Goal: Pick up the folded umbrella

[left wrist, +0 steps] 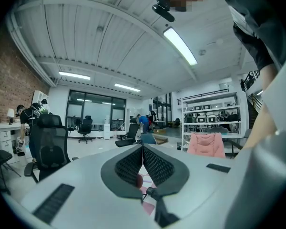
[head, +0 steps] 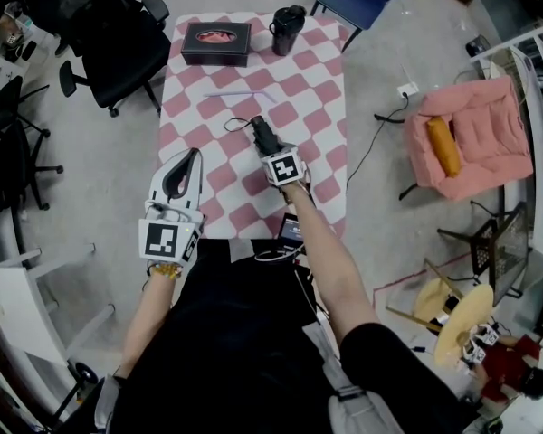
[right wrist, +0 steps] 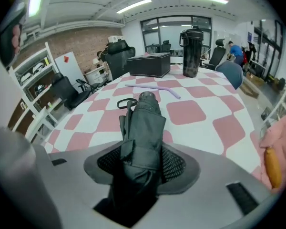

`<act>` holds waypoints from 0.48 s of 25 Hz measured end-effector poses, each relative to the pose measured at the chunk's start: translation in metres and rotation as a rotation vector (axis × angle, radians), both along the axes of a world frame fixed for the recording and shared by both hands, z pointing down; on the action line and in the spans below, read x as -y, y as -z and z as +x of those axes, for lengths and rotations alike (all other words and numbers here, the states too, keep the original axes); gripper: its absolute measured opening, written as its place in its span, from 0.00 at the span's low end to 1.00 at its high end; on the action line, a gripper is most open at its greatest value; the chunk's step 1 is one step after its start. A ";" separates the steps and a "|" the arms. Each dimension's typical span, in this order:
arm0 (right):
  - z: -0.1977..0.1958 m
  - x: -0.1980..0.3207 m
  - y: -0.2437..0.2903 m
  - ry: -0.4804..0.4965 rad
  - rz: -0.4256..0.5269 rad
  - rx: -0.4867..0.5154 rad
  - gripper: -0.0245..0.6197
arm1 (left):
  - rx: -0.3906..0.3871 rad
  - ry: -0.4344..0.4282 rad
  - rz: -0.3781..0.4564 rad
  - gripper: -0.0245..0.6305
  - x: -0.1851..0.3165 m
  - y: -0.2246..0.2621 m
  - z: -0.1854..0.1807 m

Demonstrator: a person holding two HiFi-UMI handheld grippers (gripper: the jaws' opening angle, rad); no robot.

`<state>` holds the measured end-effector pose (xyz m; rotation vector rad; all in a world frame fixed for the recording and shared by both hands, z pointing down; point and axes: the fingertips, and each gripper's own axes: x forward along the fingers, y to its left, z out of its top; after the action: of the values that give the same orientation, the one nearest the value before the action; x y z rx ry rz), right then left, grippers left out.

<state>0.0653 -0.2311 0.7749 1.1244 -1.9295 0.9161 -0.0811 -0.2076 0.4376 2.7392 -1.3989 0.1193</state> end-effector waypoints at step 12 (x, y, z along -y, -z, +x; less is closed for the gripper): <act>0.017 0.010 0.017 -0.051 0.085 -0.004 0.37 | -0.010 -0.016 0.015 0.06 0.001 0.005 0.005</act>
<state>0.0822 -0.2412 0.7581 1.2292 -1.9603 0.8647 -0.0759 -0.2083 0.4331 2.7594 -1.3813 0.0965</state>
